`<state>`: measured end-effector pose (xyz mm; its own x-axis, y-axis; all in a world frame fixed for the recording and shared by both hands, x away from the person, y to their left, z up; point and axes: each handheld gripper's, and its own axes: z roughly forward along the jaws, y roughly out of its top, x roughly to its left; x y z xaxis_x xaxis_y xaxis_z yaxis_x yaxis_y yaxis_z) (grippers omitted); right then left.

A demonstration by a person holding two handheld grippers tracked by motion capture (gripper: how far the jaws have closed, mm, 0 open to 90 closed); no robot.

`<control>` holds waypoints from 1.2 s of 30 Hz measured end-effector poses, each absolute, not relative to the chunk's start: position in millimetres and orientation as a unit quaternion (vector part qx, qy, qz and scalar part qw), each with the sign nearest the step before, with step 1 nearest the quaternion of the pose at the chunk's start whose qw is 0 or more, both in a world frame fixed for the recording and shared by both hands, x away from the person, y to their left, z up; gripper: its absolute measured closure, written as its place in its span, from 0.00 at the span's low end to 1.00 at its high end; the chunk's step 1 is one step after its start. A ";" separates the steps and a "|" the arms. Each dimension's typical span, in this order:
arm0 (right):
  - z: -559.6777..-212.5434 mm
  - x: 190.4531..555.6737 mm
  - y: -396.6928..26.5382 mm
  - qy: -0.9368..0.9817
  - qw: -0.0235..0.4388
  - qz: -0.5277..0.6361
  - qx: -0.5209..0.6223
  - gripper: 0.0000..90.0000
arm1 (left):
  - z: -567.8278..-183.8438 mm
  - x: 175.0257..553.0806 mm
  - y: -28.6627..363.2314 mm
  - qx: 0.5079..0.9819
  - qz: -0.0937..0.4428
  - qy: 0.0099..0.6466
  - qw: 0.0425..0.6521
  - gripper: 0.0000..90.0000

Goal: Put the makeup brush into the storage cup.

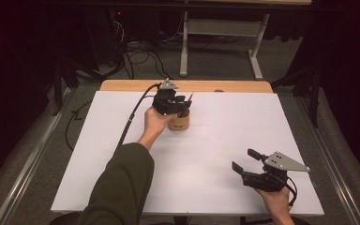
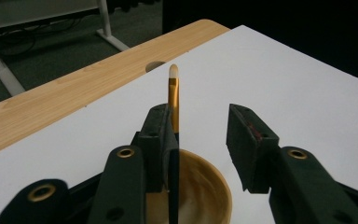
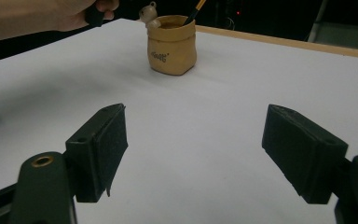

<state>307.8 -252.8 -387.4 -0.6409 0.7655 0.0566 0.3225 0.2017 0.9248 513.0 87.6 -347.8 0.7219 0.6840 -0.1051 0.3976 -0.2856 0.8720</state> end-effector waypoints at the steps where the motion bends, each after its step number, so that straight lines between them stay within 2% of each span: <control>1: -387.4 307.9 -253.0 0.745 0.215 0.516 0.365 0.26 | -347.3 512.5 87.2 0.786 0.147 0.347 0.491 0.63; 11: -387.5 307.9 -252.6 0.744 0.214 0.515 0.367 0.26 | -342.1 511.8 93.0 0.780 0.132 0.348 0.502 0.54; 36: -387.7 308.3 -252.1 0.746 0.214 0.514 0.366 0.26 | -336.7 506.3 104.5 0.772 0.120 0.345 0.520 0.43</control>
<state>308.3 -252.1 -387.7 -0.6406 0.7658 0.0559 0.3255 0.2049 0.9231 506.3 104.5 -336.7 0.7331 0.6575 -0.1740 0.4079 -0.2203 0.8860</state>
